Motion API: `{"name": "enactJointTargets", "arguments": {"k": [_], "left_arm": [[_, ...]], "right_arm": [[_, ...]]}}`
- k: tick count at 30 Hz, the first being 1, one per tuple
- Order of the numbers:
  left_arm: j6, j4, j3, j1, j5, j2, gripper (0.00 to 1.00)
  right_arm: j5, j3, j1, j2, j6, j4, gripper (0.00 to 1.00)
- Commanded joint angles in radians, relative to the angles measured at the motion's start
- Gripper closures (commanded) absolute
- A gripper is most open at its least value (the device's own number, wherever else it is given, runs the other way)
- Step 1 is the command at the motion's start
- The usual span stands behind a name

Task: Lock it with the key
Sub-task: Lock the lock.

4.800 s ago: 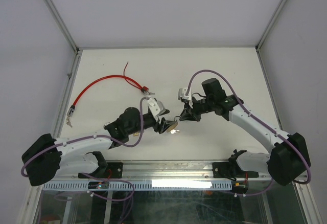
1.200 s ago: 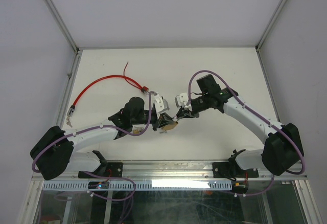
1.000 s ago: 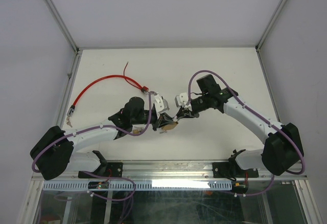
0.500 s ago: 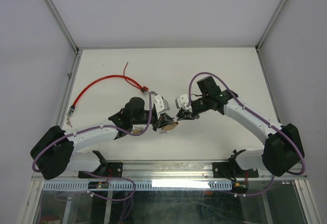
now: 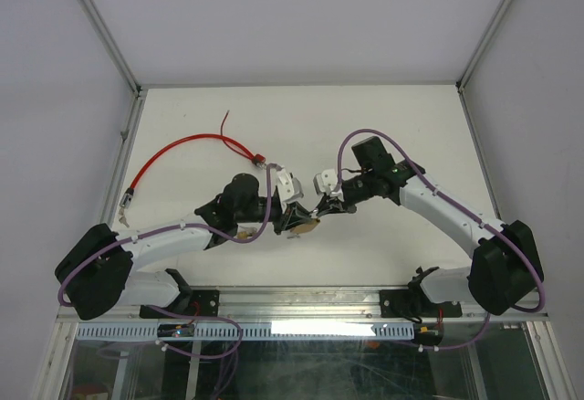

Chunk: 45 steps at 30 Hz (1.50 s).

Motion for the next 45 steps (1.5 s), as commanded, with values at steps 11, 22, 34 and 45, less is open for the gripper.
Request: {"name": "enactJointTargets", "arguments": {"k": [11,22,34,45], "left_arm": [[-0.136,0.551,-0.296,-0.008,-0.188,-0.199,0.01],[-0.113,0.69,-0.33,-0.013,-0.189,-0.015,0.09],[-0.136,0.683,-0.214,-0.017,-0.078,0.209,0.49],[-0.069,0.685,-0.168,-0.017,-0.025,0.328,1.0]], "right_arm": [[-0.18,-0.016,-0.098,-0.072,-0.022,0.017,1.0],[-0.22,-0.081,-0.105,-0.071,0.043,0.147,1.0],[-0.22,-0.095,-0.115,-0.056,0.052,0.174,1.0],[-0.186,-0.102,-0.117,-0.025,0.021,0.161,1.0]]}}
